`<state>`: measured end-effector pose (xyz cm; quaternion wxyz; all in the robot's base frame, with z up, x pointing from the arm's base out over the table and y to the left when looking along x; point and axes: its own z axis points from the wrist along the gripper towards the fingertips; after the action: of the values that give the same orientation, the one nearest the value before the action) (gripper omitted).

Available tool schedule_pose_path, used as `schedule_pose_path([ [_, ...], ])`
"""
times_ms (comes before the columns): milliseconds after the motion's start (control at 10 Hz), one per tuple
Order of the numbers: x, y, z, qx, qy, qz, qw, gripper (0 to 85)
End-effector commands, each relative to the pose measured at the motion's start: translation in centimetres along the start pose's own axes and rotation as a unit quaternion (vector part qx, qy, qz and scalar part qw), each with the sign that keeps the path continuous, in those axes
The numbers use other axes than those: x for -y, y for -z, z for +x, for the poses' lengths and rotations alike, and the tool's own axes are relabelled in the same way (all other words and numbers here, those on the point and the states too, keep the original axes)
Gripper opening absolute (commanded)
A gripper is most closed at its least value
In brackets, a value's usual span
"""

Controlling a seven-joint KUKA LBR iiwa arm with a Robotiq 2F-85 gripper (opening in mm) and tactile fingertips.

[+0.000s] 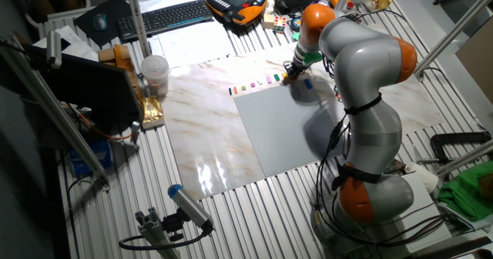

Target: Build with small Lego blocks

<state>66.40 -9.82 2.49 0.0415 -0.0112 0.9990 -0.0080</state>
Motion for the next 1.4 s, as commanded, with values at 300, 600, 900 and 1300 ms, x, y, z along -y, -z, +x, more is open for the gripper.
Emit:
schedule_pose_path([
  [300, 0.0, -0.2, 0.0, -0.001, 0.0, -0.004, 1.0, 28.0],
  [600, 0.0, 0.1, 0.1, -0.004, 0.007, -0.002, 1.0, 10.3],
  [900, 0.2, 1.4, 0.7, -0.005, 0.002, 0.004, 1.0, 0.7],
  [1300, 1.6, 4.0, 4.2, -0.013, 0.004, 0.018, 1.0, 0.7],
])
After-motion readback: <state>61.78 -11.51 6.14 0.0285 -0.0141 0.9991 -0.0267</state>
